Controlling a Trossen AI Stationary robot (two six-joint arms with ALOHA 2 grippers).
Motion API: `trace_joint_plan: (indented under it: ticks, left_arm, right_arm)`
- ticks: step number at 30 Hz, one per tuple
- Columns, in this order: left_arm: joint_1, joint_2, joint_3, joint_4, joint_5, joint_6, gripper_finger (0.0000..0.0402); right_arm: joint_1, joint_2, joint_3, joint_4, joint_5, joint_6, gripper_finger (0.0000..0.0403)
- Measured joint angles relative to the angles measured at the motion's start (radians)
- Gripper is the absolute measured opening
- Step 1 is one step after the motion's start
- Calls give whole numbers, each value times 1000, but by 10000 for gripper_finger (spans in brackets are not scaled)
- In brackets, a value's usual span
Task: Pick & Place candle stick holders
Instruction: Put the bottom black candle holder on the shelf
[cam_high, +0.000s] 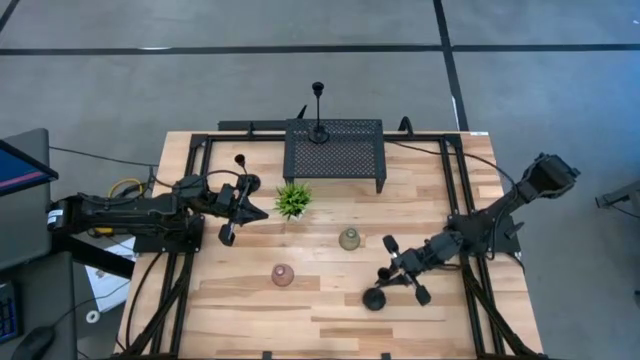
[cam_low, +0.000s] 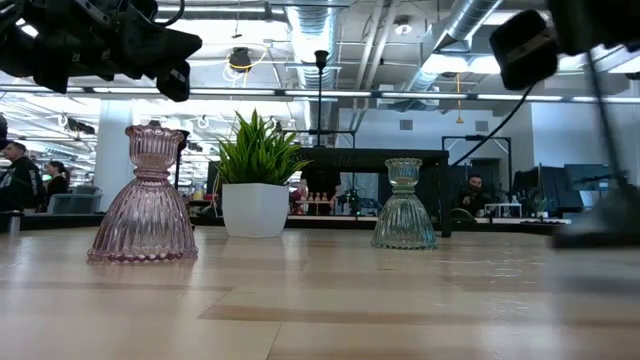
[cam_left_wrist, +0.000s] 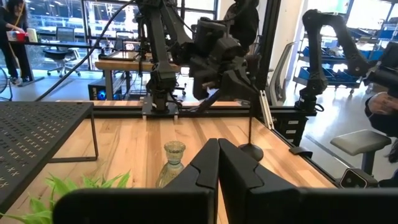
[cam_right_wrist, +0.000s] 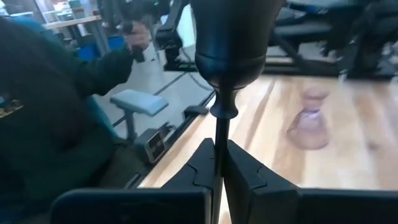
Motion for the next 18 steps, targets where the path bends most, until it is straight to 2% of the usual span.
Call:
trace_joint_plan:
  ticks: [3, 10, 13, 18]
  left_arm:
    - [0, 0, 0, 0, 0, 0, 4]
    - [0, 0, 0, 0, 1, 0, 6]
    - [0, 0, 0, 0, 1, -1, 4]
    - [0, 0, 0, 0, 1, -29, 6]
  right_arm:
    - [-45, -76, 0, -40, -45, -13, 4]
    - [-158, -273, 27, -247, -51, -13, 2]
    - [-219, -315, 102, -379, -63, -27, 2]
    - [-339, -314, 271, -559, -175, -96, 1]
